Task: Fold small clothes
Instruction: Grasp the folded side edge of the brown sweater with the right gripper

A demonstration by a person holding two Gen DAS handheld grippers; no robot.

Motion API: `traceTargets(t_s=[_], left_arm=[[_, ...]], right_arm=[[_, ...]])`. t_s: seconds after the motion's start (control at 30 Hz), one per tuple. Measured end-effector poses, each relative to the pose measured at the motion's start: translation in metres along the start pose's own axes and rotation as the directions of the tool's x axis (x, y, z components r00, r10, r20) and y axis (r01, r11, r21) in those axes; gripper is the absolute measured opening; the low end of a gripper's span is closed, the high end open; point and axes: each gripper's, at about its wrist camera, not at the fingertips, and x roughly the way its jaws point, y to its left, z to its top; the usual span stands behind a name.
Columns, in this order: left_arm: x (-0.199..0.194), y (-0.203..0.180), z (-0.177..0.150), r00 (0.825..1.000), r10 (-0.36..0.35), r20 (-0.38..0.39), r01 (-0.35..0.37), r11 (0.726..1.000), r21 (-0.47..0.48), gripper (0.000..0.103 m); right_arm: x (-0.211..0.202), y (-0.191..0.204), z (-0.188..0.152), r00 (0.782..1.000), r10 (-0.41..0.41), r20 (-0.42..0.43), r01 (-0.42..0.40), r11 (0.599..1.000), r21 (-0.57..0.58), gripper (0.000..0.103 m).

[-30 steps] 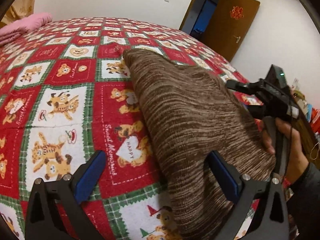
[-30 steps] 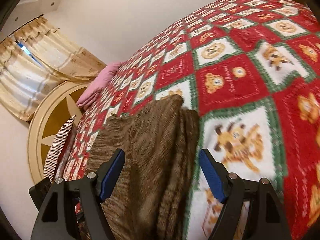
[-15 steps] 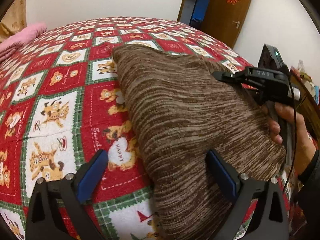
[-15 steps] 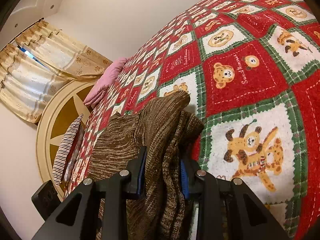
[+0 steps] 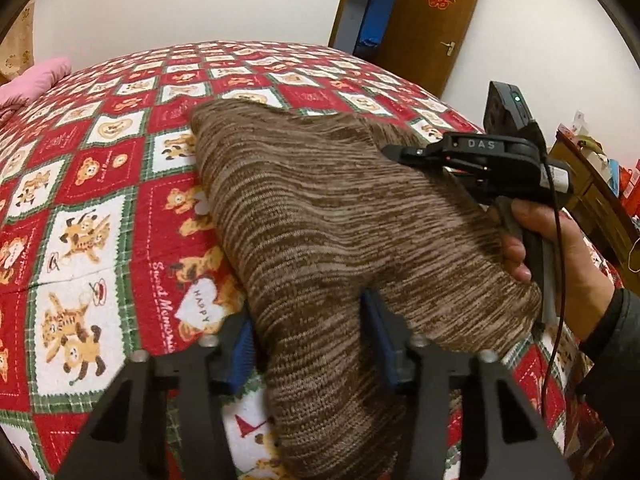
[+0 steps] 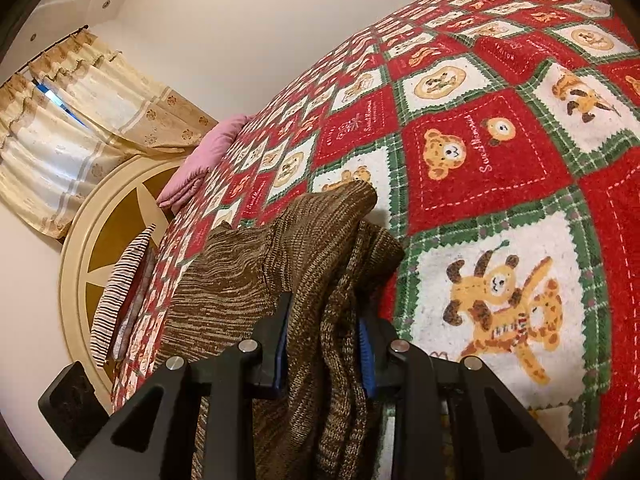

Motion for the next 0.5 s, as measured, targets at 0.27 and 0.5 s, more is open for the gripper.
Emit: traceTargets(t_s=[0.27,0.5], left_arm=[[-0.022,-0.002,0.001,0.999,0.046,0.008,-0.046,0.999,0.011,0.022],[-0.080,0.004,-0.022,0.996,0.063,0.062,-0.065,0.997,0.031,0.022]], right_arm=[[-0.020,0.037,-0.012,0.996,-0.071,0.050,0.074,0.996,-0.058,0.022],[-0.052,0.084,-0.037,0.994,-0.004,0.110,0.016,0.994,-0.111,0.021]])
